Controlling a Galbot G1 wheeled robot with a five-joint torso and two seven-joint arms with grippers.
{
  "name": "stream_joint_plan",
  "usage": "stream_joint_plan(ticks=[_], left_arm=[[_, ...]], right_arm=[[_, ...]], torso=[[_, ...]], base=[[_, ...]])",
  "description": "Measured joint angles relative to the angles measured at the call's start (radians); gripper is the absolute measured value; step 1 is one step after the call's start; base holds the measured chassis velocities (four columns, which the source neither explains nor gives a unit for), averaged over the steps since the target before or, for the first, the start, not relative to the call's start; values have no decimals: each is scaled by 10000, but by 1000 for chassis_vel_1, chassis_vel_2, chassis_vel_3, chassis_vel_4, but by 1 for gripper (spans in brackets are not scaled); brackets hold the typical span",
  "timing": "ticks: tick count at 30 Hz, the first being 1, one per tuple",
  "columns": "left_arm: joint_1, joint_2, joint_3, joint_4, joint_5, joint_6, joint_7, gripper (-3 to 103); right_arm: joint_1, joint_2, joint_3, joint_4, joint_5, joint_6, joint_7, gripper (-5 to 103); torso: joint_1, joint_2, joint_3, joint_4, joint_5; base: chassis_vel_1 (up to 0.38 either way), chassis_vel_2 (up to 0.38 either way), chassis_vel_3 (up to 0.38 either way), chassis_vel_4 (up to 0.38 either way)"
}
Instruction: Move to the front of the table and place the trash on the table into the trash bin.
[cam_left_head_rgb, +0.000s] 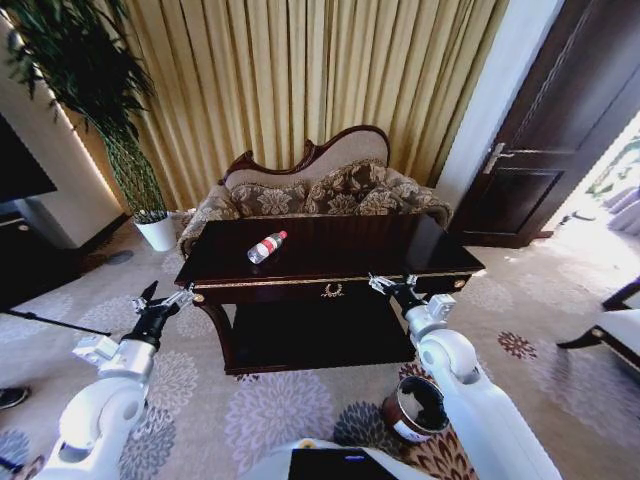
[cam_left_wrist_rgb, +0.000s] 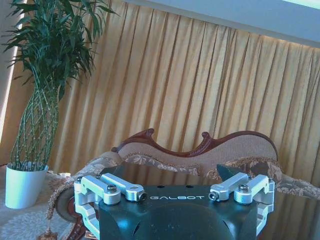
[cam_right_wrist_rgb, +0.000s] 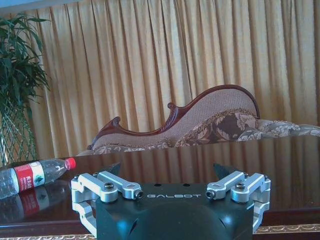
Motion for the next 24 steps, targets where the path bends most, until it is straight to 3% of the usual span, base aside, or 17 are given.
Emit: stream_joint_plan(ticks=[24], left_arm=[[18, -29, 1, -34, 14, -91, 2, 100]], right_arm=[[-54, 33, -1, 39, -72, 30, -74, 100]], torso=[[0, -1, 0, 3, 0]], base=[[-29, 25, 28, -23]])
